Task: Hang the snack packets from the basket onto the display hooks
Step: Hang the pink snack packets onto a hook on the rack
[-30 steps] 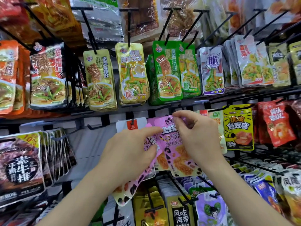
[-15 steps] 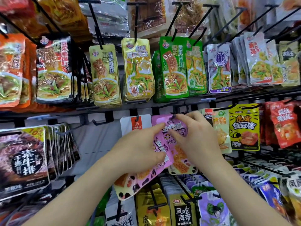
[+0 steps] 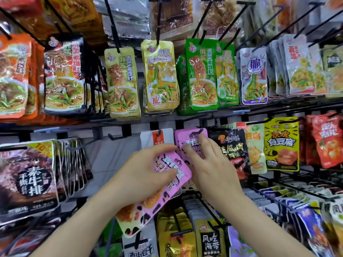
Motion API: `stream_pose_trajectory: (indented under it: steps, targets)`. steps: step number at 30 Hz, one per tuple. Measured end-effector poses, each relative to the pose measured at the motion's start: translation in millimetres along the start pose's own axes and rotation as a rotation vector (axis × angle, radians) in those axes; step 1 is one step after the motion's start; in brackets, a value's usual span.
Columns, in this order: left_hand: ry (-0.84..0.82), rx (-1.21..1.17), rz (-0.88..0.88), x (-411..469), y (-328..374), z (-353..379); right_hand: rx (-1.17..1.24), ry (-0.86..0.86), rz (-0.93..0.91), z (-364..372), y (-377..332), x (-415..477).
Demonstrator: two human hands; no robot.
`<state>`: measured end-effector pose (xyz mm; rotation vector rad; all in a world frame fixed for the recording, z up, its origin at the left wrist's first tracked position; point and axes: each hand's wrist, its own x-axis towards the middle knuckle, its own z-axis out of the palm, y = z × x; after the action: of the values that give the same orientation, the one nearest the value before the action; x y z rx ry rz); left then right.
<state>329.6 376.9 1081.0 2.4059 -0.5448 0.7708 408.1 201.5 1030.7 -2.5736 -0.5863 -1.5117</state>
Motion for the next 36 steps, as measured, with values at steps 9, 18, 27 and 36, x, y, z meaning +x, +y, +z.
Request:
stream_pose_trajectory:
  steps: [9, 18, 27, 36]
  targets:
    - [-0.035, -0.207, 0.035, -10, -7, 3, 0.053, -0.232, -0.012, 4, -1, 8]
    - [0.049, -0.351, 0.049, -16, -7, 14, 1.612, -0.187, 0.583, -63, -23, -7]
    - [-0.163, -0.341, 0.074, -41, 6, 28, 1.655, 0.052, 0.700, -61, -9, -7]
    - [-0.216, -0.278, 0.098, -36, 23, 33, 1.539, 0.162, 0.599, -71, -3, 7]
